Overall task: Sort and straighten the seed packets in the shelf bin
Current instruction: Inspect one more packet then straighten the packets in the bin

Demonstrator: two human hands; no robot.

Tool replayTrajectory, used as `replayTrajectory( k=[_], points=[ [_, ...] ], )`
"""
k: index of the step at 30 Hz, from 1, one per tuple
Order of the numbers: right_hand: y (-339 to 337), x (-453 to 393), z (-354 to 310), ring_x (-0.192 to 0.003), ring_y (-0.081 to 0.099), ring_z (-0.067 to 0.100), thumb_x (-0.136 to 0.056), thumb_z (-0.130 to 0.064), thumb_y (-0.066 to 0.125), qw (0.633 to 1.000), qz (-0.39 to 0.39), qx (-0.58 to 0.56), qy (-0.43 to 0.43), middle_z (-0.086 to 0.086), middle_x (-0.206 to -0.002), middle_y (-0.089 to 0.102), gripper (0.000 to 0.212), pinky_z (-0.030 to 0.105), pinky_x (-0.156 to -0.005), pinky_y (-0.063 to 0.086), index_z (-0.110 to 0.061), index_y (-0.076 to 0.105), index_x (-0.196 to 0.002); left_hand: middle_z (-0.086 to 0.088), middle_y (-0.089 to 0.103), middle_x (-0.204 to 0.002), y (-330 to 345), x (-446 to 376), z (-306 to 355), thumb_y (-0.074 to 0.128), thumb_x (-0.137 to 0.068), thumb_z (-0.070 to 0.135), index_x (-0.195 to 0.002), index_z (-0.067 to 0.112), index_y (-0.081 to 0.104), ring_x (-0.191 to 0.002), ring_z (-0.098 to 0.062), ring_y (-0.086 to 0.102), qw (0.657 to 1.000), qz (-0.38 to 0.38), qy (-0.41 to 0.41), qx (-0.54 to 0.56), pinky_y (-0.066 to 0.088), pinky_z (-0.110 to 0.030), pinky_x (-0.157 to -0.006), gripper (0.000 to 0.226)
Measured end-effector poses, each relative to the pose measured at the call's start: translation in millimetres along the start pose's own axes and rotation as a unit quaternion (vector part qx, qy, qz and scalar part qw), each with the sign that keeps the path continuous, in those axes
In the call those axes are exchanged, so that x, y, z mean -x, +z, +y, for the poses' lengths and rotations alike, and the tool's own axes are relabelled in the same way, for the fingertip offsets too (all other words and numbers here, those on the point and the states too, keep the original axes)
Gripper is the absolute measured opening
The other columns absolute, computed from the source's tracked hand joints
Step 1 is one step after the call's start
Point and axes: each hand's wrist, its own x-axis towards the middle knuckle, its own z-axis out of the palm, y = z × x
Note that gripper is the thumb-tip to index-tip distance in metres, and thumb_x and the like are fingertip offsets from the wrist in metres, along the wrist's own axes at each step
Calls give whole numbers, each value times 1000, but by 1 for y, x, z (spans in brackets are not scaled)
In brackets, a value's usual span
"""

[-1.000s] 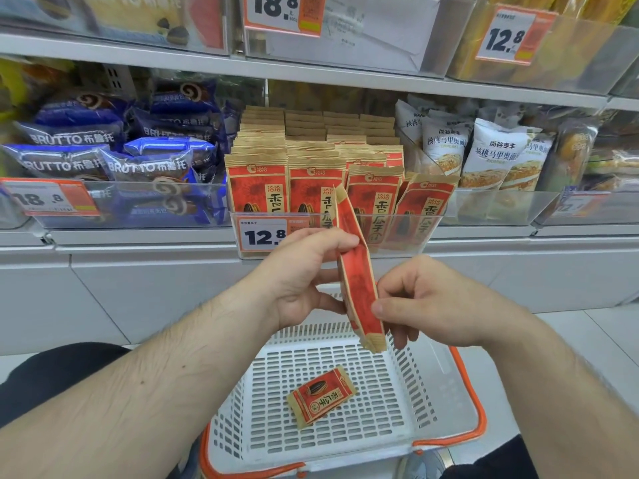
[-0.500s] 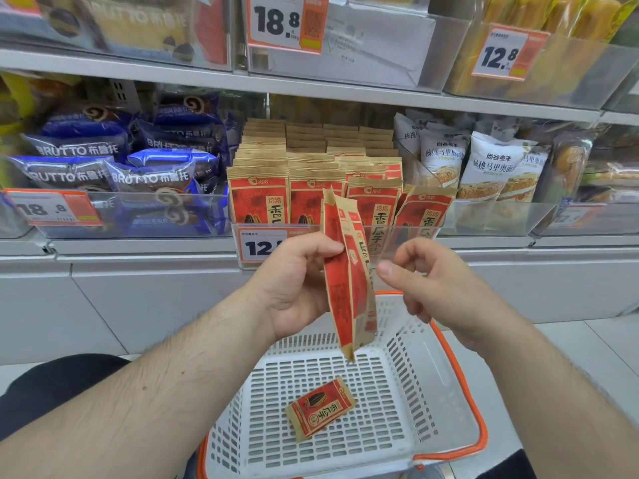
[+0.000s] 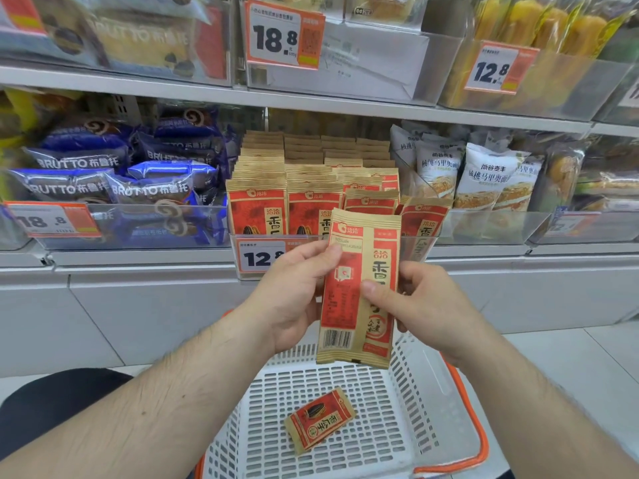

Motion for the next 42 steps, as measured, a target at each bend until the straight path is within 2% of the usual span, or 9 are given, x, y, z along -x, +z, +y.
replayTrajectory(
  k=[5, 11, 15, 18, 22, 27, 31, 38, 42],
  points=[
    [-3, -2, -6, -42, 46, 4, -101, -26, 51, 991, 105, -83, -29, -10, -53, 61, 30, 17, -44, 37, -11, 68, -81, -12, 75, -111, 2, 1, -2, 53, -101, 22, -110, 16, 74, -101, -29, 66, 1000, -14, -12, -6, 48, -57, -100, 23],
    [-6, -2, -7, -41, 43, 15, -103, -16, 47, 983, 79, -163, -29, 6, -62, 67, 35, 22, -45, 35, -6, 64, -74, -13, 77, -103, 1, -1, -3, 58, -92, 21, -101, 16, 77, -94, -28, 68, 1000, -19, -3, 13, 54, -47, -89, 21],
    [-7, -2, -6, -40, 44, 14, -103, -16, 46, 982, 73, -170, -34, 6, -62, 68, 36, 20, -44, 35, -7, 65, -74, -14, 76, -104, 2, -1, -3, 58, -92, 20, -99, 16, 78, -97, -31, 67, 1000, -21, 0, 19, 50, -55, -97, 21],
    [-6, -1, -6, -41, 44, 13, -103, -18, 47, 982, 76, -170, -36, 5, -62, 67, 35, 20, -44, 36, -6, 65, -76, -13, 77, -102, 2, 0, -2, 57, -95, 21, -100, 16, 77, -90, -26, 70, 999, -26, 1, 21, 56, -46, -87, 21],
    [-9, -2, -4, -46, 47, 14, -101, -27, 50, 989, 56, -136, -29, 3, -62, 67, 33, 25, -50, 39, -4, 69, -86, -11, 77, -97, 3, -1, -1, 56, -97, 21, -98, 16, 76, -82, -22, 71, 999, -20, -3, 37, 58, -40, -75, 21],
    [-19, 1, -2, -70, 67, 24, -90, -23, 69, 994, -108, -7, 27, 10, -88, 77, 19, 33, -64, 46, -11, 69, -105, -16, 75, -109, 4, -2, 3, 50, -102, 24, -120, 8, 67, -94, -28, 72, 996, 13, -28, 88, 60, -48, -77, 30],
    [-20, 1, 2, -77, 69, 30, -75, -25, 72, 983, -173, -37, 41, 20, -97, 75, 44, 28, -56, 49, -6, 66, -115, -15, 76, -101, 3, -4, 3, 46, -104, 27, -111, 7, 68, -86, -27, 75, 991, 31, -58, 114, 62, -46, -73, 30],
    [-19, 4, -1, -75, 69, 35, -78, -21, 80, 983, -171, -55, 38, 22, -92, 75, 39, 30, -53, 53, -4, 66, -110, -13, 77, -100, 2, -4, 2, 46, -105, 29, -109, 8, 70, -88, -26, 75, 992, 31, -75, 95, 62, -48, -76, 32],
    [-6, 7, -6, -61, 70, 18, -80, -21, 80, 990, -78, 113, 20, 3, -69, 74, 19, 31, -53, 51, -21, 68, -95, -2, 78, -100, -1, -5, -4, 58, -100, 33, -115, 16, 69, -100, -21, 71, 998, 33, -50, -36, 59, -51, -81, 25]
  ],
)
